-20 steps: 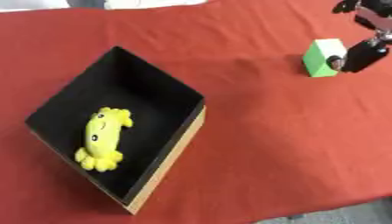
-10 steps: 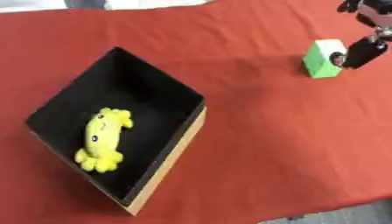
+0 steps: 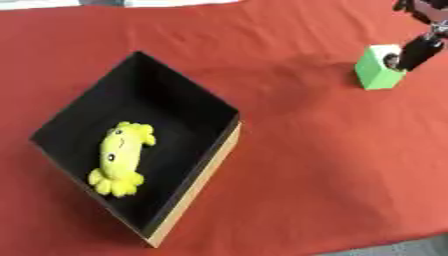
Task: Pick up objects on the table and place them in the box.
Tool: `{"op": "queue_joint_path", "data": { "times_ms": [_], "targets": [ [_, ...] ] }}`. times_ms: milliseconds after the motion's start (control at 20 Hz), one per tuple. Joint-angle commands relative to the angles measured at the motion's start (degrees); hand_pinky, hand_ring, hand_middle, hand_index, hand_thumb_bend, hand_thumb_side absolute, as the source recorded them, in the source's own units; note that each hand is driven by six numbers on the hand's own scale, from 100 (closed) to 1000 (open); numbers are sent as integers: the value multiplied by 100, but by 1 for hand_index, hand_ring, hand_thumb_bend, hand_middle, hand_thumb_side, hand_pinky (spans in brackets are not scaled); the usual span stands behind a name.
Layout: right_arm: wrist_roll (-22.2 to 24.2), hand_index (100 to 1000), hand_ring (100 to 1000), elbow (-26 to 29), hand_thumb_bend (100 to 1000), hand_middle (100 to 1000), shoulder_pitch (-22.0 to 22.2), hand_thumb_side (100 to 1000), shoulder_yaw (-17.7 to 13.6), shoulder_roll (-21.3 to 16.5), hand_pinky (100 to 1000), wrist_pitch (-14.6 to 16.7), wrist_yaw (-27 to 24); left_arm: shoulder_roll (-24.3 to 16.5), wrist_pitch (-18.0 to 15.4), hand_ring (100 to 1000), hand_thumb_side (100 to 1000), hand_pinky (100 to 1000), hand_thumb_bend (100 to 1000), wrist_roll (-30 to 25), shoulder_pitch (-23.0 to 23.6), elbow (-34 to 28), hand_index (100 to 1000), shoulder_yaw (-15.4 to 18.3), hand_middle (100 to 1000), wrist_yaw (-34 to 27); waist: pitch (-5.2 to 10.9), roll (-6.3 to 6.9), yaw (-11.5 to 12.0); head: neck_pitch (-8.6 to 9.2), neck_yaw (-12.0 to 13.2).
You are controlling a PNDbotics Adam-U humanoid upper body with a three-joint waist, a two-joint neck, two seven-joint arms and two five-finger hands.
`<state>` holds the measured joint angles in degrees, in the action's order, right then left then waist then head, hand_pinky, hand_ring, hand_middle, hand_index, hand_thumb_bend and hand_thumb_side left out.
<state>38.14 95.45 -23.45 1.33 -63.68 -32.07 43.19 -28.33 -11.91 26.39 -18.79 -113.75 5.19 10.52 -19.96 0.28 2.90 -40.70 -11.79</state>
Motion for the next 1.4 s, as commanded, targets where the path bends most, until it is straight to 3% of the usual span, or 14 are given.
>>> {"op": "queue_joint_path", "data": {
  "times_ms": [50, 500, 800, 1400],
  "targets": [
    [364, 1000, 974, -237, 453, 904, -118, 100, -11, -332, 929, -50, 132, -210, -8, 842, 432, 527, 100, -26, -75, -84, 801, 15, 696, -6, 82, -3, 21, 59, -40],
    [558, 1000, 971, -264, 464, 899, -69, 100, -151, -433, 936, 300, -106, -232, 0, 844, 441, 526, 100, -14, -23, -84, 801, 34, 696, 7, 50, -27, -20, 45, -10],
    [783, 1000, 976, -345, 487, 906, 1, 109, -36, -543, 938, 402, -282, -235, 6, 846, 450, 524, 100, -20, -24, -84, 801, 29, 697, 5, -4, -42, -8, 70, -36],
    [546, 1000, 970, -875, 509, 906, -430, 122, 169, -362, 934, 489, -210, -234, -2, 847, 453, 523, 100, -37, -65, -84, 801, 15, 698, -7, -110, -6, 80, 201, -151]
  ]
}}
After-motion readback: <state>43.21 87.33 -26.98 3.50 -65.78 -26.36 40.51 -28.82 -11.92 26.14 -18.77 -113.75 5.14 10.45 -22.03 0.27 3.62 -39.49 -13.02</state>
